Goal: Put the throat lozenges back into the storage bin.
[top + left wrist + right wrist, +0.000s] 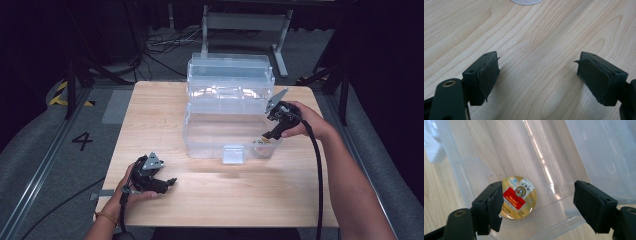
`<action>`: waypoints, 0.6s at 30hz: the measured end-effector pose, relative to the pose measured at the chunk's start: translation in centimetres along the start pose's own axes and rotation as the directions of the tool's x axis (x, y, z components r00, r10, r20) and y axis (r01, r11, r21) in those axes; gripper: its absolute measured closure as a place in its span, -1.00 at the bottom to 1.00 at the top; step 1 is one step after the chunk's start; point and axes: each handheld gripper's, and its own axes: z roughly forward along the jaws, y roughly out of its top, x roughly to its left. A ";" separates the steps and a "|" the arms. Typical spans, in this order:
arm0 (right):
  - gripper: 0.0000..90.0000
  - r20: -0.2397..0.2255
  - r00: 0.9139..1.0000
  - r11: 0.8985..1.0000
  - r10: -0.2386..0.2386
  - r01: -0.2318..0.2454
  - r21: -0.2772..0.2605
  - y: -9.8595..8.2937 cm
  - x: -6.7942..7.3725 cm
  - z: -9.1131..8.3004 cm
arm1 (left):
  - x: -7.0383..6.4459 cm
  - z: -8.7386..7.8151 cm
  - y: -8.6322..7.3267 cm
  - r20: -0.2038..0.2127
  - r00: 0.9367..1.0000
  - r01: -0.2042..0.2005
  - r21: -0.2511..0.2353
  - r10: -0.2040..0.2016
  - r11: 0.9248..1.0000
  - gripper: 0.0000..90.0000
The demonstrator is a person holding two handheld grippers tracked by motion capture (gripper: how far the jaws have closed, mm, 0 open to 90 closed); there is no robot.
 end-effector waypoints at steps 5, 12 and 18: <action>-0.45 0.007 1.000 0.998 0.017 -0.016 -0.054 -0.3 0.3 -0.5 | 0.0 0.0 0.0 -0.002 1.000 0.003 0.000 -0.003 1.000 -0.59; -0.50 -0.002 0.998 0.988 0.058 -0.058 -0.146 -1.3 0.7 -1.1 | 0.0 -0.4 0.8 -0.011 0.999 0.030 -0.007 -0.030 1.000 -0.44; -0.48 0.029 0.996 0.966 0.089 -0.079 -0.245 -2.0 0.8 -2.7 | -0.8 -1.5 3.2 -0.032 0.999 -0.036 -0.038 0.035 0.999 -0.43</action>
